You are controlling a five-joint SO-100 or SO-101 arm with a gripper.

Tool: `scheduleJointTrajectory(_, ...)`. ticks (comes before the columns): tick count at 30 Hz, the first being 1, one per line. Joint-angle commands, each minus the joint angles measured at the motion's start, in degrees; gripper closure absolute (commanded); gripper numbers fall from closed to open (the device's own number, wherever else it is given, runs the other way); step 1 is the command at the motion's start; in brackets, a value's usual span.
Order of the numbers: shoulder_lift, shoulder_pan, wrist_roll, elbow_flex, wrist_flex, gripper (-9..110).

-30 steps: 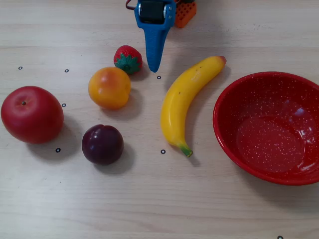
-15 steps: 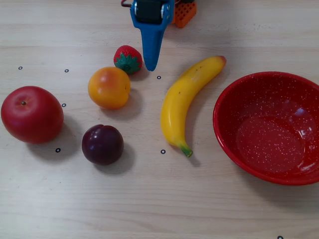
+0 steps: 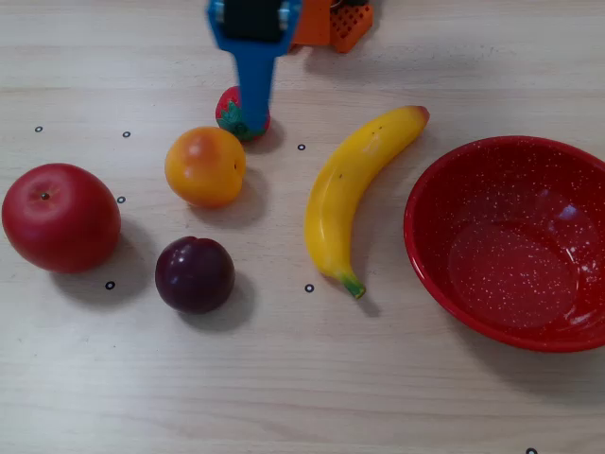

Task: Put the plum in the red bowl.

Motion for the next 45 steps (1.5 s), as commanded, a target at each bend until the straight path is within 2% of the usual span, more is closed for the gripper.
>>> scheduleJointTrajectory(1,-2.7,-2.2,1.7,-11.8,4.1,100)
scheduleJointTrajectory(5,-11.2,-4.3,1.8,-22.0,9.1,86)
scheduleJointTrajectory(10,-21.3,-5.7,5.4,-33.1,17.6,63)
scheduleJointTrajectory(14,-28.9,-6.5,7.3,-39.5,20.9,55)
scheduleJointTrajectory(27,-45.4,-7.9,9.0,-48.8,15.4,53)
scheduleJointTrajectory(45,-53.4,-9.6,14.2,-52.4,9.3,53)
